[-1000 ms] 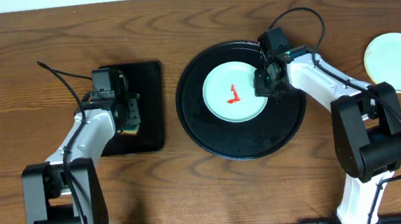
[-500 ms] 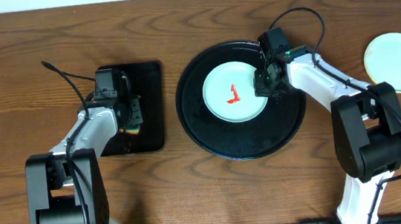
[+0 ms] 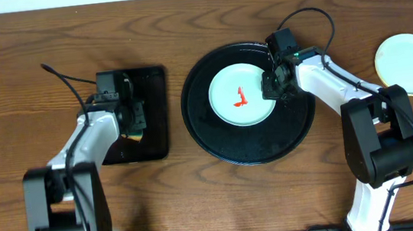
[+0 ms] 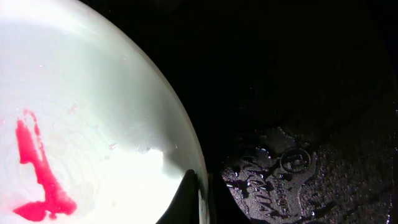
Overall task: Clean dirty plates on tray and stack at the side
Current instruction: 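Grasp the green sponge with the left gripper and carry it onto the plate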
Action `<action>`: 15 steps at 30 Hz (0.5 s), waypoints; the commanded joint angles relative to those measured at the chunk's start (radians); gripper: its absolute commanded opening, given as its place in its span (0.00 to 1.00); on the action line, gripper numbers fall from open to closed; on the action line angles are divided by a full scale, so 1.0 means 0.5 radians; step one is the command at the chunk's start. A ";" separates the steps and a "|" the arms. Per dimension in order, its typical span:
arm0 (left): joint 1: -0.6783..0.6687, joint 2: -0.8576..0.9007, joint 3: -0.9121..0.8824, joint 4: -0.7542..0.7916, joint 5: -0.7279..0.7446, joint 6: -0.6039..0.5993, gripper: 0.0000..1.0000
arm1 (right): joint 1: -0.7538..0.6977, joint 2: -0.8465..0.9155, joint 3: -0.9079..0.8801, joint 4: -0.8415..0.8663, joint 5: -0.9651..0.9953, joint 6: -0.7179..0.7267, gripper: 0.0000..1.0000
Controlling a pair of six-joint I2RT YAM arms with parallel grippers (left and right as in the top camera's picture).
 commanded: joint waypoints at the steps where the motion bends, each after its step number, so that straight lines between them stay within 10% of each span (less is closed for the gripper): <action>1: 0.010 -0.281 0.021 0.008 0.012 -0.004 0.07 | 0.012 0.108 -0.036 -0.005 0.056 0.005 0.02; 15: -0.447 -0.642 0.021 0.130 0.028 -0.192 0.07 | 0.012 0.108 -0.036 -0.004 0.055 0.005 0.01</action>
